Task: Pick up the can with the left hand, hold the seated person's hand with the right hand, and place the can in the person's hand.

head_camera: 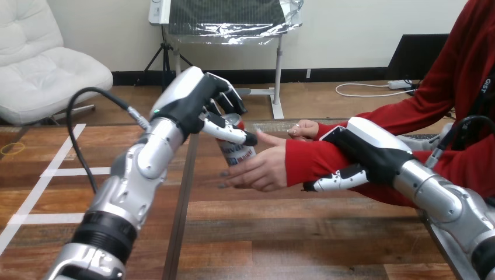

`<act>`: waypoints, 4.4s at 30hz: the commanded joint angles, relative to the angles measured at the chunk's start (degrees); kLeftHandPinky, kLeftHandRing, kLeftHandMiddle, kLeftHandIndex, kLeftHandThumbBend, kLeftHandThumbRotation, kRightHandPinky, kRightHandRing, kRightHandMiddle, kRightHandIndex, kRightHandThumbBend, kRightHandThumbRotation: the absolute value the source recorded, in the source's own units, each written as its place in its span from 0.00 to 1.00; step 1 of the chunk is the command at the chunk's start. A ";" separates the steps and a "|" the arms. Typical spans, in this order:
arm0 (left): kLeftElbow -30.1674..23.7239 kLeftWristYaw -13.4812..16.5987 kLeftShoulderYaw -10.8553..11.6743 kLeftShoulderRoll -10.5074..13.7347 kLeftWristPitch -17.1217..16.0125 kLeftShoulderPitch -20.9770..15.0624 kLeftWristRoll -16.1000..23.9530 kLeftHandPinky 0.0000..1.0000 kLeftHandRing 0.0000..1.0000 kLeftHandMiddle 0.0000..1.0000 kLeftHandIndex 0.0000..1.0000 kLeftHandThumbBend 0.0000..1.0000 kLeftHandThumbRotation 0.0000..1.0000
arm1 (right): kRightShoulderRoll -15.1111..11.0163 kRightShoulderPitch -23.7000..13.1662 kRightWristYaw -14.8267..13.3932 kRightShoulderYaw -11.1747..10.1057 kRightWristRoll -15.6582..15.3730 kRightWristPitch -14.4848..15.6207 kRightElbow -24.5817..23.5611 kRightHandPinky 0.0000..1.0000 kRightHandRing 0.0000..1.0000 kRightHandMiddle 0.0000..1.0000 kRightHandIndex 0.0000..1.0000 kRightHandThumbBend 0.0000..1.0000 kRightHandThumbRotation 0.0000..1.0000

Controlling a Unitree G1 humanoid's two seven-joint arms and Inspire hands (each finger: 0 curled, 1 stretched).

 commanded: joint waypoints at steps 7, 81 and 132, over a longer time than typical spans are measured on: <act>1.83 1.50 -1.01 -2.94 -1.31 -6.63 0.00 0.33 0.38 0.44 0.44 0.78 0.00 | 2.35 -5.77 -1.41 -1.76 0.79 -0.59 -4.79 0.24 0.26 0.30 0.32 0.69 0.38; -3.06 -0.47 2.45 -7.07 -3.46 -0.27 -8.12 0.57 0.70 0.78 0.73 0.71 0.47 | 1.92 -5.28 3.77 -2.63 3.08 -1.35 -4.09 0.28 0.30 0.35 0.36 0.75 0.49; -29.93 4.26 12.18 -3.27 -8.08 21.48 -14.14 0.85 0.84 0.81 0.76 0.67 1.00 | -1.36 -2.12 22.27 -3.80 6.97 1.52 -9.19 0.74 0.85 0.89 0.94 1.00 1.00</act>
